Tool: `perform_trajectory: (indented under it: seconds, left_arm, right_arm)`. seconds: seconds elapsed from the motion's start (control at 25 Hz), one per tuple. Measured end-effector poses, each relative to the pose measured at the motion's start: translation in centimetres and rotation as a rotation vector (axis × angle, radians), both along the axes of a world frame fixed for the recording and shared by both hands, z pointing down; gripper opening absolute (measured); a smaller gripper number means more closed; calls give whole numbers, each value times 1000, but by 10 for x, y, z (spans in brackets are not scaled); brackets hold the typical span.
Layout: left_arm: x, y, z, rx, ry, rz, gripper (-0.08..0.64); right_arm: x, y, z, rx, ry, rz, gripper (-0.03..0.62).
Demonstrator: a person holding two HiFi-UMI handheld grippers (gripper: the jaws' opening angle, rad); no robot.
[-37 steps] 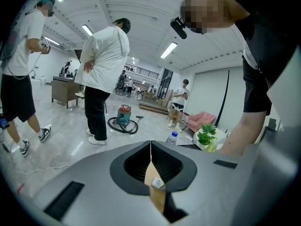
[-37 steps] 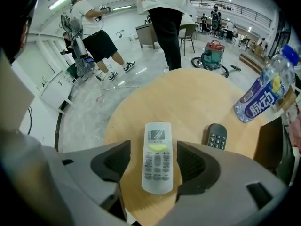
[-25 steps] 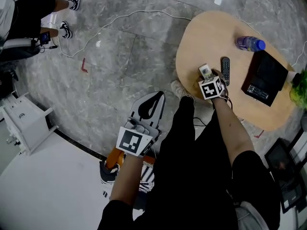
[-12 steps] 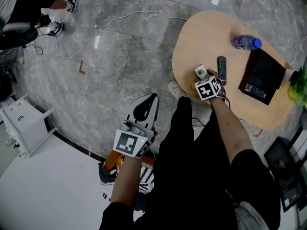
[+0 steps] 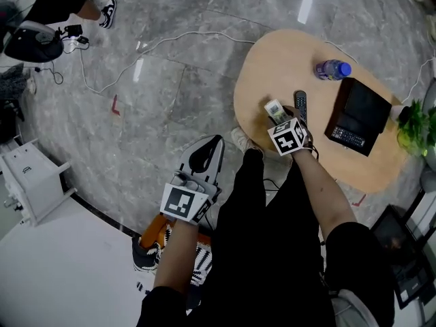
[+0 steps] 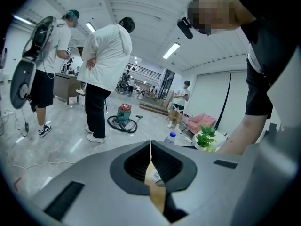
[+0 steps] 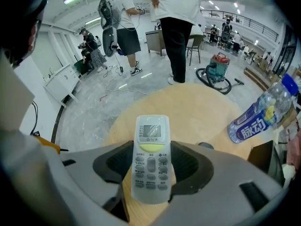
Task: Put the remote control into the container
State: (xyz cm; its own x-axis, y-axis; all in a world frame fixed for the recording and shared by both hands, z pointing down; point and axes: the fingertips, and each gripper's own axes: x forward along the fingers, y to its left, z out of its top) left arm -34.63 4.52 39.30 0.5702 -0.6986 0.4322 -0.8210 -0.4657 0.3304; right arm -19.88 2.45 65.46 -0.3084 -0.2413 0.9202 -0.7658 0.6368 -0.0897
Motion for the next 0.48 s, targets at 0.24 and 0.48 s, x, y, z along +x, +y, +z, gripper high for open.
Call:
perform_trajectory:
  seconds: [0.24, 0.48]
  left_arm:
    - [48, 1, -14, 31, 2, 19, 8]
    - [111, 14, -18, 32, 17, 74, 8]
  right_arm:
    - [29, 0, -40, 111, -13, -100, 259]
    - [87, 12, -59, 164, 21, -132, 259]
